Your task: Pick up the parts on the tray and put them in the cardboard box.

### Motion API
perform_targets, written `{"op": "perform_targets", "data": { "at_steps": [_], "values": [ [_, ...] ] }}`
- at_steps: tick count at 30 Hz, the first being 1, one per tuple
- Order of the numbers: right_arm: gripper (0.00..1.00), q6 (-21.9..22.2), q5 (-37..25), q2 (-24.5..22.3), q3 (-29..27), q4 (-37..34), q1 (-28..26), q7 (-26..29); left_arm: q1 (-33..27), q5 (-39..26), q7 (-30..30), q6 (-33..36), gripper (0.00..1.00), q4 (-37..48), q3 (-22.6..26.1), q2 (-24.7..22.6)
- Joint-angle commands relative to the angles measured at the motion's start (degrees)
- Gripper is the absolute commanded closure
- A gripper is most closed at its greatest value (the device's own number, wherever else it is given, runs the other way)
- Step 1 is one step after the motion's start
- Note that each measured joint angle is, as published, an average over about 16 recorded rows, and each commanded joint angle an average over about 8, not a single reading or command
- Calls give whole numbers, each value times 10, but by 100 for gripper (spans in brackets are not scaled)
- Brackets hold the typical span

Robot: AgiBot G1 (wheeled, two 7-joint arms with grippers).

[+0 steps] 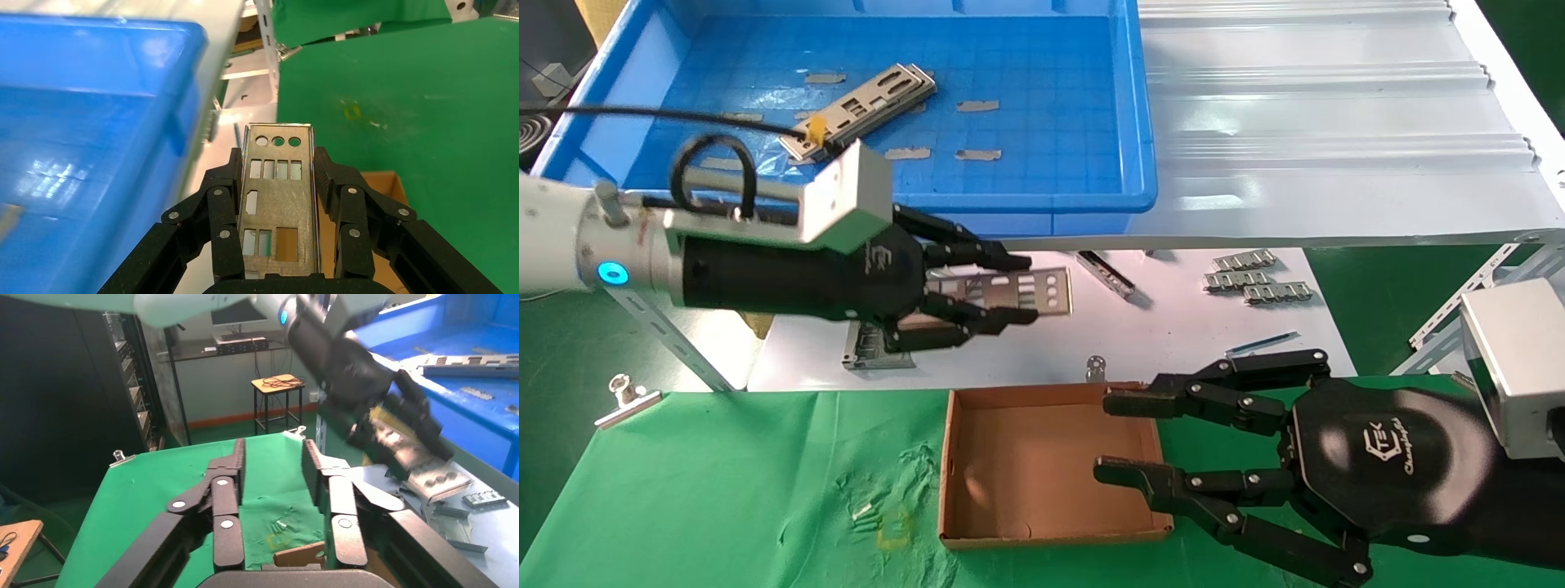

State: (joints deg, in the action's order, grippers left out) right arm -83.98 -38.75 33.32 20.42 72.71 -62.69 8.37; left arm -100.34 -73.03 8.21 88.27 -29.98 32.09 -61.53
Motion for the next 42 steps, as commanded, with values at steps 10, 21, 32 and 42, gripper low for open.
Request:
{"op": "perform_targets", "data": {
  "at_steps": [10, 21, 32, 42],
  "values": [
    [0, 0, 0, 0, 0, 0, 0, 0, 80, -2, -52, -49, 100, -131, 7, 17],
    [0, 0, 0, 0, 0, 0, 0, 0, 178, -57, -27, -175, 100, -152, 33, -40],
    [0, 0, 0, 0, 0, 0, 0, 0, 212, -89, 28, -270, 46, -81, 44, -114],
    [0, 0, 0, 0, 0, 0, 0, 0, 203, -98, 80, -295, 0, -8, 49, -143]
  ]
}}
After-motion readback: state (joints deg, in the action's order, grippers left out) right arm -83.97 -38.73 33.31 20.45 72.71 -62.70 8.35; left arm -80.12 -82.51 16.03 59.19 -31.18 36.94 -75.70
